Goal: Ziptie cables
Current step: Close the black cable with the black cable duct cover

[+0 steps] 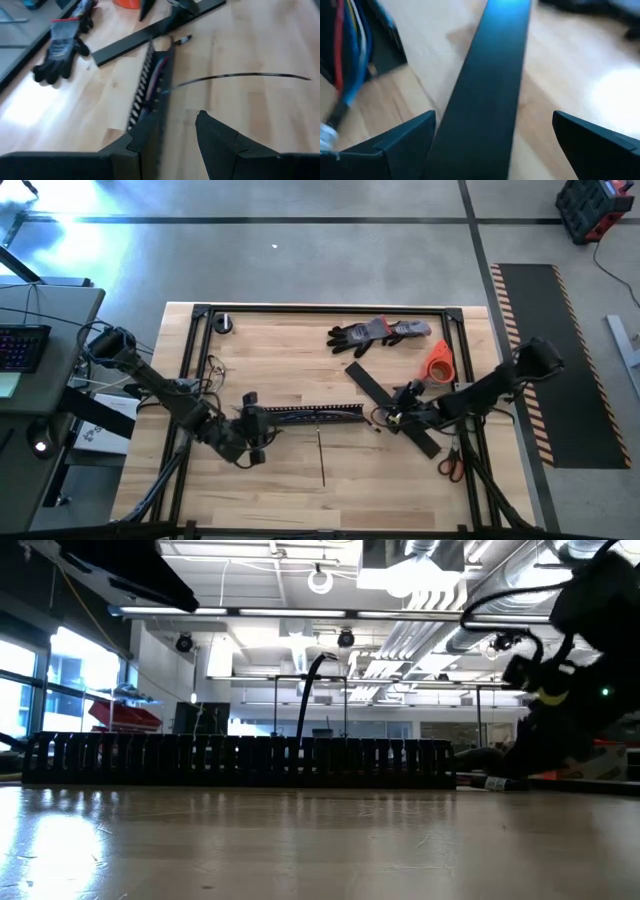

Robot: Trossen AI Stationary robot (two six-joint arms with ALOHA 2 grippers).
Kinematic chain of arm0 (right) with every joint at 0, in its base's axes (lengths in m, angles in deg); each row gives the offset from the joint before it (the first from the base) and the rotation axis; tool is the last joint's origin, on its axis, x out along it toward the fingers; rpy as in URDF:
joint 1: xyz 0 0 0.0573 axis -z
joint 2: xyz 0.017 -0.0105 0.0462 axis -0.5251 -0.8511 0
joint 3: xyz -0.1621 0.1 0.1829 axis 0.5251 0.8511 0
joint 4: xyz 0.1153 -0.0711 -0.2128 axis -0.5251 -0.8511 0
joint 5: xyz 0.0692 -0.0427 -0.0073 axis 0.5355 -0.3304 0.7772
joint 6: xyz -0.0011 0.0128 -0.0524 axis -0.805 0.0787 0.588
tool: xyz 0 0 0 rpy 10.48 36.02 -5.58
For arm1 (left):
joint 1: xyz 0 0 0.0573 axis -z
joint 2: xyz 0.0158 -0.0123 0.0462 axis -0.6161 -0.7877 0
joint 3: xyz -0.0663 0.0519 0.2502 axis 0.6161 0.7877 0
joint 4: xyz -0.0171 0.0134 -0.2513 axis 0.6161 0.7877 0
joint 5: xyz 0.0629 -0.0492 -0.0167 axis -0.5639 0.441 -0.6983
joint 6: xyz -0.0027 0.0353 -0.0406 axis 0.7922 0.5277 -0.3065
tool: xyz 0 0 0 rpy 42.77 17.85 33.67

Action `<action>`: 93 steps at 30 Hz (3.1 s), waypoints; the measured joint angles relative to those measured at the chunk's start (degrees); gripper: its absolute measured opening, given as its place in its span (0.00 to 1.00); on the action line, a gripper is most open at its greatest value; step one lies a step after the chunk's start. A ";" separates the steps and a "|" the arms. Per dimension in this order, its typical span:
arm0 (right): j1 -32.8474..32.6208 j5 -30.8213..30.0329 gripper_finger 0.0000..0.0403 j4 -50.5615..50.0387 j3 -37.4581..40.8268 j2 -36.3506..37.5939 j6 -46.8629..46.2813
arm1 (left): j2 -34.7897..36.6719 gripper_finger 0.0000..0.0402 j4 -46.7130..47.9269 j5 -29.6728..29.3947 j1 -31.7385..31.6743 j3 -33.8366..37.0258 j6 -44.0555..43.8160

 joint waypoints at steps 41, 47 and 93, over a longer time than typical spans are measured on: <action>4.20 0.65 0.51 16.87 3.89 2.39 0.44 | 0.00 0.29 -7.52 0.28 -7.28 0.00 2.28; 5.88 6.15 0.51 19.77 3.81 8.48 8.46 | 0.00 0.29 -8.65 0.02 -6.02 0.00 1.88; 19.13 48.50 0.51 -18.32 -80.46 -46.19 34.67 | 16.27 0.00 37.24 10.63 4.88 6.54 -48.86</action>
